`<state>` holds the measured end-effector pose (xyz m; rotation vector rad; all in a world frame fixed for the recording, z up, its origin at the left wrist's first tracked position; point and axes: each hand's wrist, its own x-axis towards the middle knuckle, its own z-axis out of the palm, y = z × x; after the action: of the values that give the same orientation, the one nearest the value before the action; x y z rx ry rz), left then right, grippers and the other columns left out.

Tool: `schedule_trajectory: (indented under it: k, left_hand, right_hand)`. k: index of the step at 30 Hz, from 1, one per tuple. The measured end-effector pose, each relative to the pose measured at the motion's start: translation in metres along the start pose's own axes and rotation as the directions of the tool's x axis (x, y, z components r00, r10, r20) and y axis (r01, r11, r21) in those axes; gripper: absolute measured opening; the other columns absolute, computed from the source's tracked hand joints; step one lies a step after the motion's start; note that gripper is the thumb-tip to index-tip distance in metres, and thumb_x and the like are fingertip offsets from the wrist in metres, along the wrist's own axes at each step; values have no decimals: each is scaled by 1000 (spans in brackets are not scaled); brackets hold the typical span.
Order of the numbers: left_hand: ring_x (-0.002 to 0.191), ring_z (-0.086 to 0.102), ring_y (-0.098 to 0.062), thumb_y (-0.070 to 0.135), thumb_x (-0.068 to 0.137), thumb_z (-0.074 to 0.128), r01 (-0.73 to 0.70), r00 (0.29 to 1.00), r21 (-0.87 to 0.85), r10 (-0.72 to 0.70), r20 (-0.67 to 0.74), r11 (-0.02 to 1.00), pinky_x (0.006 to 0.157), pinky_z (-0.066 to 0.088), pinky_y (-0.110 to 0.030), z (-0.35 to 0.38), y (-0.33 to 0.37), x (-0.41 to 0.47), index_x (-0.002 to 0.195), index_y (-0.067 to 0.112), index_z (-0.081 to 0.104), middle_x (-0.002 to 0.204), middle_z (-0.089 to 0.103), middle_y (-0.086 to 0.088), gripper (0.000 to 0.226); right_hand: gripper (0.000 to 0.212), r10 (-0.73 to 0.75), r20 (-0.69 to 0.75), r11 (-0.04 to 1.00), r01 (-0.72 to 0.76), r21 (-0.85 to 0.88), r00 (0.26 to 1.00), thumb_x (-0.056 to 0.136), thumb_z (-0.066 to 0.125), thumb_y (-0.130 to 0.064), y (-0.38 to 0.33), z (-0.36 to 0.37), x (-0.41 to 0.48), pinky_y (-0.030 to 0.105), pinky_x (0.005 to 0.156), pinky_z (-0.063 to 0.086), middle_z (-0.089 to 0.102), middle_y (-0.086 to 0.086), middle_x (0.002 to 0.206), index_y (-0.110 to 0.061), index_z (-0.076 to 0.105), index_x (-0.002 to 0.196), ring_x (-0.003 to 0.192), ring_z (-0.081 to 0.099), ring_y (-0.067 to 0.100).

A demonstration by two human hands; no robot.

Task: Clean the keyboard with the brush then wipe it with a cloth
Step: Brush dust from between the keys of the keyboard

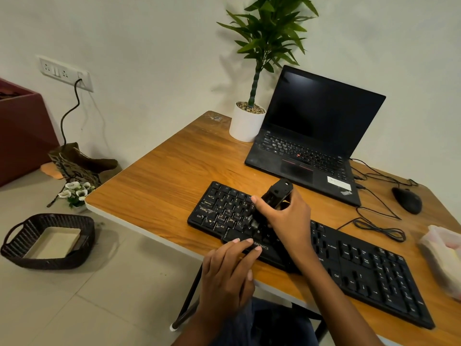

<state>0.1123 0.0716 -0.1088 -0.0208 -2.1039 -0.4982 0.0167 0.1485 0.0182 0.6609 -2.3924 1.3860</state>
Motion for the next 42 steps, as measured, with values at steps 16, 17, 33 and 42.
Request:
schedule_trajectory:
  k: [16, 17, 33, 42]
  left_hand:
    - [119, 45, -14, 28, 97, 27, 11, 1000, 13, -11, -2, 1000, 90, 32, -31, 0, 1, 0, 123, 25, 53, 129, 50, 3, 37]
    - [120, 45, -14, 28, 97, 27, 11, 1000, 10, -12, 2, 1000, 91, 32, -31, 0, 1, 0, 123, 24, 53, 129, 50, 3, 37]
    - [121, 45, -14, 27, 98, 27, 10, 999, 20, -11, 37, 1000, 98, 25, -26, -5, 3, 0, 123, 23, 54, 129, 51, 3, 37]
    - [120, 45, -15, 26, 97, 28, -1, 1000, 33, 0, 29, 999, 95, 30, -29, -5, 2, -1, 124, 22, 53, 129, 50, 2, 37]
  right_hand:
    - [31, 121, 278, 978, -162, 129, 953, 72, 75, -37, -6, 2, -1, 21, 40, 46, 63, 2, 71, -20, 51, 81, 49, 63, 11]
    - [33, 124, 270, 979, -162, 122, 955, 72, 76, -38, -5, 1, 2, 20, 42, 47, 64, 3, 73, -19, 51, 82, 51, 63, 10]
    - [36, 36, 185, 999, -30, -33, 982, 71, 75, -44, -10, 13, 11, 15, 58, 44, 58, -11, 76, -23, 51, 88, 69, 57, 2]
    - [33, 95, 165, 995, -98, 10, 982, 70, 74, -49, -5, 8, 15, 25, 52, 52, 63, 0, 79, -31, 47, 80, 67, 66, 17]
